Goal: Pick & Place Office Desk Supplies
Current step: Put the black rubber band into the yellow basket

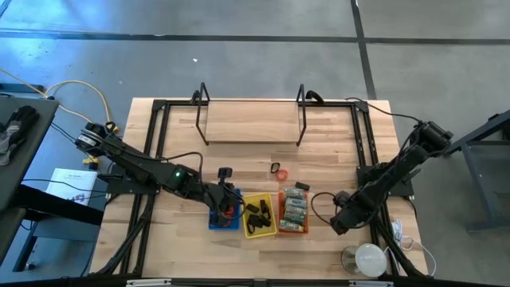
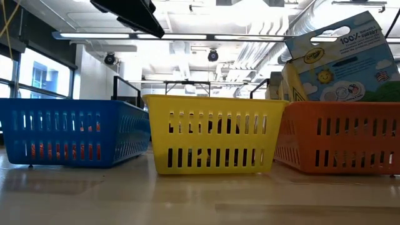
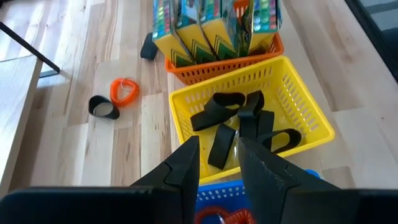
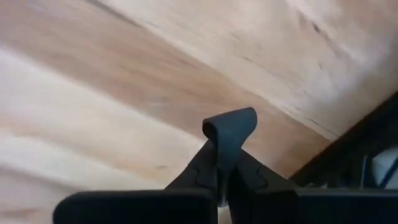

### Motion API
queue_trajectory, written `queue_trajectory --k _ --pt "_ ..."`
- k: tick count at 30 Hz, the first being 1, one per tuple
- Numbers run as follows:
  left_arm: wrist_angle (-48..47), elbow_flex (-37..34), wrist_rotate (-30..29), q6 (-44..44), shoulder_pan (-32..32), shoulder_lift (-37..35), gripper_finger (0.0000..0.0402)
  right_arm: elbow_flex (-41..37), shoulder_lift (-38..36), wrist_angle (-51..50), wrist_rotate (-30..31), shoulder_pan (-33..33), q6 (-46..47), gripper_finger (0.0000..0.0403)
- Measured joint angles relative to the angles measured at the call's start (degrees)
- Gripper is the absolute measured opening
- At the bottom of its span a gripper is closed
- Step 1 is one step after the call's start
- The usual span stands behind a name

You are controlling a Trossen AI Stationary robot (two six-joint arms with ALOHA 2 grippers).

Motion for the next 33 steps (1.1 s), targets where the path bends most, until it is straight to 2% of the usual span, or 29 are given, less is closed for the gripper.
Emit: queue_trajectory --k 7,12,15,21,25,28,33 --pt "4.7 0.0 0.2 3.8 0.0 0.0 0.0106 13.2 -0.1 -10.0 15.6 -3.1 -15.3 0.0004" --pt "9.2 0.0 0.1 6.4 0.0 0.2 0.0106 20.4 -0.1 -8.8 25.9 -5.1 -29.9 0.0004" --pt "12.3 0.0 0.2 8.3 0.4 1.0 0.0106 21.8 -0.2 -3.2 31.8 -6.3 -41.3 0.0004" --pt "20.5 0.1 0.8 11.8 2.1 5.5 0.0106 21.9 -0.2 16.2 34.3 -8.1 -69.5 0.0004" --pt "29.2 0.1 1.0 14.0 3.4 8.7 0.0106 22.0 -0.2 24.4 34.6 -9.6 -84.2 0.0004" --pt "34.5 0.0 1.5 17.1 3.8 10.4 0.0106 22.0 0.0 26.7 34.7 -10.9 -90.0 0.0004" --pt "39.7 0.0 1.5 23.3 3.8 12.0 0.0106 22.0 1.8 26.7 34.6 -13.3 -93.3 0.0004"
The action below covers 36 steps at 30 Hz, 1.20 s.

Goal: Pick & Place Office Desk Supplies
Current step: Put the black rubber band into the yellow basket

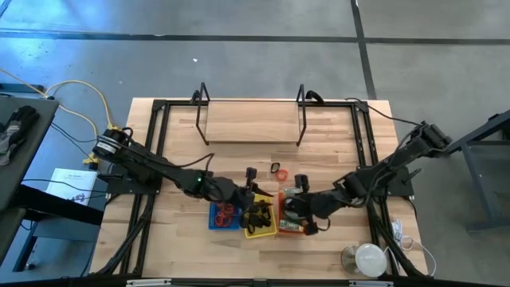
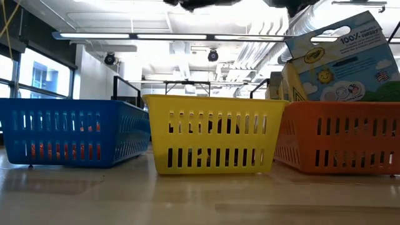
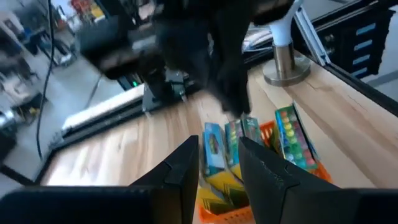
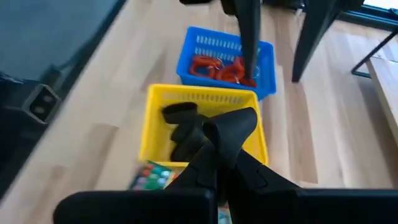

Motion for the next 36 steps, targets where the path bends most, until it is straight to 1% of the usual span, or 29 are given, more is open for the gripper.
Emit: queue_trajectory --k 3,7,12,13,17,26,30,36 --pt "4.2 0.0 0.0 2.3 0.0 0.7 0.0106 0.0 1.6 0.5 0.1 -1.2 -1.5 0.0004" --pt "5.9 0.0 -0.2 4.6 0.1 1.8 0.0106 0.0 2.7 3.8 0.4 -2.9 -2.6 0.0004" --pt "5.7 0.0 -1.1 5.7 0.2 1.9 0.0106 0.0 2.7 5.6 5.9 -3.7 -4.8 0.0004" --pt "5.6 0.0 -1.1 5.5 0.2 1.9 0.0106 0.0 2.7 5.7 6.2 -3.7 -5.1 0.0004" --pt "5.7 0.0 -1.4 5.7 0.2 1.9 0.0106 0.0 2.7 6.8 5.4 -3.6 -6.7 0.0004" --pt "7.0 0.0 -1.5 5.0 1.4 3.0 0.0106 0.0 2.6 7.0 5.5 -3.8 -6.7 0.0004" --pt "8.3 0.0 -1.5 5.1 1.4 3.0 0.0106 0.0 2.6 7.0 3.9 -4.6 -6.4 0.0004" --pt "8.8 0.0 -1.6 5.1 1.4 3.0 0.0106 0.0 2.6 6.8 3.8 -4.7 -6.4 0.0004"
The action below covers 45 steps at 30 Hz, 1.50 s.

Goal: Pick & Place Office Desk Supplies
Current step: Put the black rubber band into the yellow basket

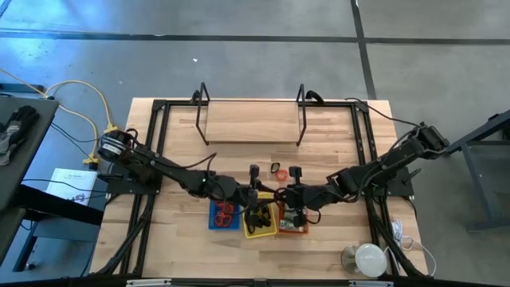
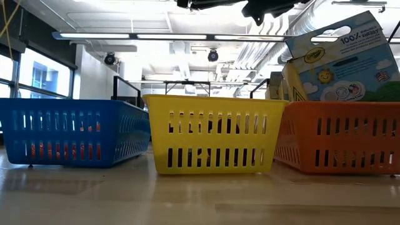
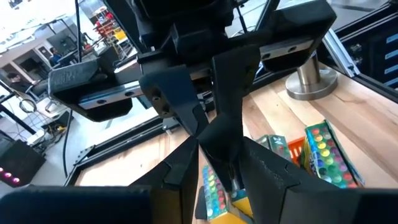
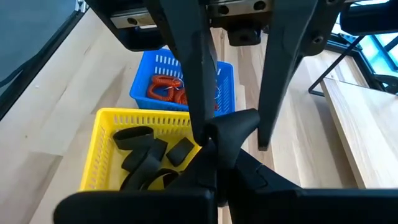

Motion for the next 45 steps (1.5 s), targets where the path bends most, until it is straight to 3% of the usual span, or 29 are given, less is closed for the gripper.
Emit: queue_trajectory --k 8,17,23,30,38,42,45 --pt "0.1 0.0 0.0 0.0 0.3 0.0 0.0095 0.0 0.0 -0.1 -0.1 0.0 0.3 0.0004" --pt "-0.2 0.0 0.3 0.4 0.2 0.0 0.0012 0.0 0.0 -0.3 -1.4 0.0 1.7 0.0004" --pt "-0.5 0.0 0.3 1.1 0.2 0.0 0.0002 0.0 0.0 -0.5 -1.5 0.0 2.5 0.0014" --pt "-0.6 0.0 -0.2 1.2 0.0 0.0 0.0001 0.0 0.0 -0.6 -1.5 0.0 2.2 0.0072" --pt "-4.1 0.1 -0.8 1.4 -0.8 -0.2 0.0000 0.0 0.0 -2.4 -0.5 1.4 2.0 0.0167" --pt "-12.6 0.1 -0.3 -2.6 -1.6 -1.5 0.0000 0.0 0.0 -2.7 2.2 2.9 1.8 0.0216" --pt "-22.1 0.1 4.2 -8.4 -1.8 -3.6 0.0000 0.0 0.0 -3.0 2.2 3.9 0.2 0.0242"
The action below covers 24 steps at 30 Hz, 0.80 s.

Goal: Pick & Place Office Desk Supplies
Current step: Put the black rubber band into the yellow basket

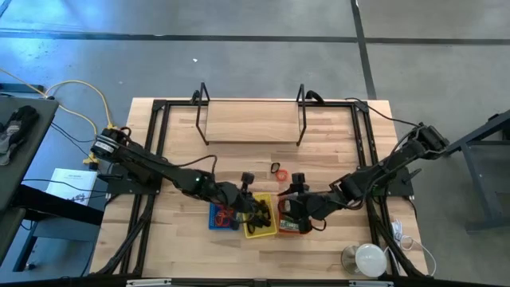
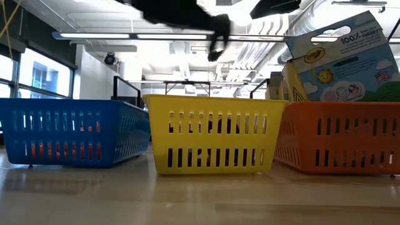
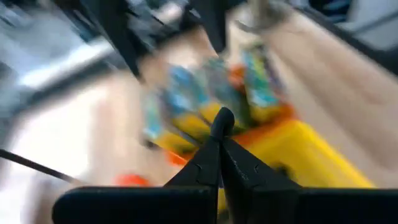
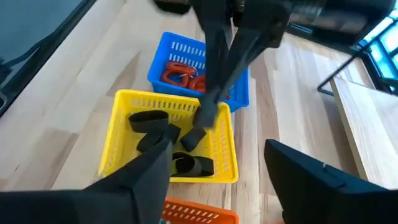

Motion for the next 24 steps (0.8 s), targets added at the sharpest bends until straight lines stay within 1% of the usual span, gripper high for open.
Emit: queue_trajectory --k 2,4,6,7,9,12,16,18,21,24 --pt "-4.8 0.0 6.3 -4.4 0.5 -1.2 0.0000 0.0 0.0 0.0 0.0 0.7 -1.7 0.0254" --pt "-7.2 0.0 13.2 -7.6 1.2 -1.4 0.0000 0.0 0.0 0.0 -0.1 1.3 -3.7 0.0259" --pt "-8.2 0.0 18.0 -9.4 1.6 -1.4 0.0000 0.0 0.0 0.2 -0.2 1.8 -5.9 0.0261" --pt "-8.4 0.0 19.2 -9.8 1.7 -1.4 0.0000 0.0 0.0 0.8 -0.2 2.0 -6.9 0.0261" --pt "-8.3 0.0 19.3 -9.9 1.8 -1.0 0.0000 0.0 0.0 1.9 -0.2 2.5 -8.6 0.0258" --pt "-9.3 0.0 17.8 -9.9 1.8 -0.4 0.0000 0.0 0.0 3.6 -0.3 3.0 -10.2 0.0255" --pt "-10.3 0.0 16.8 -9.9 1.8 0.5 0.0000 0.0 0.0 4.0 -0.3 3.4 -10.9 0.0254" --pt "-11.3 0.0 14.3 -10.1 1.8 0.5 0.0000 0.0 0.0 4.1 -0.3 3.4 -11.4 0.0254" --pt "-11.6 0.0 9.5 -12.9 1.8 0.5 0.0003 0.0 0.0 4.1 -0.3 3.4 -12.2 0.0254" --pt "-12.3 0.0 8.0 -14.6 1.8 0.5 0.0017 0.0 0.0 4.4 -0.3 3.4 -12.2 0.0254"
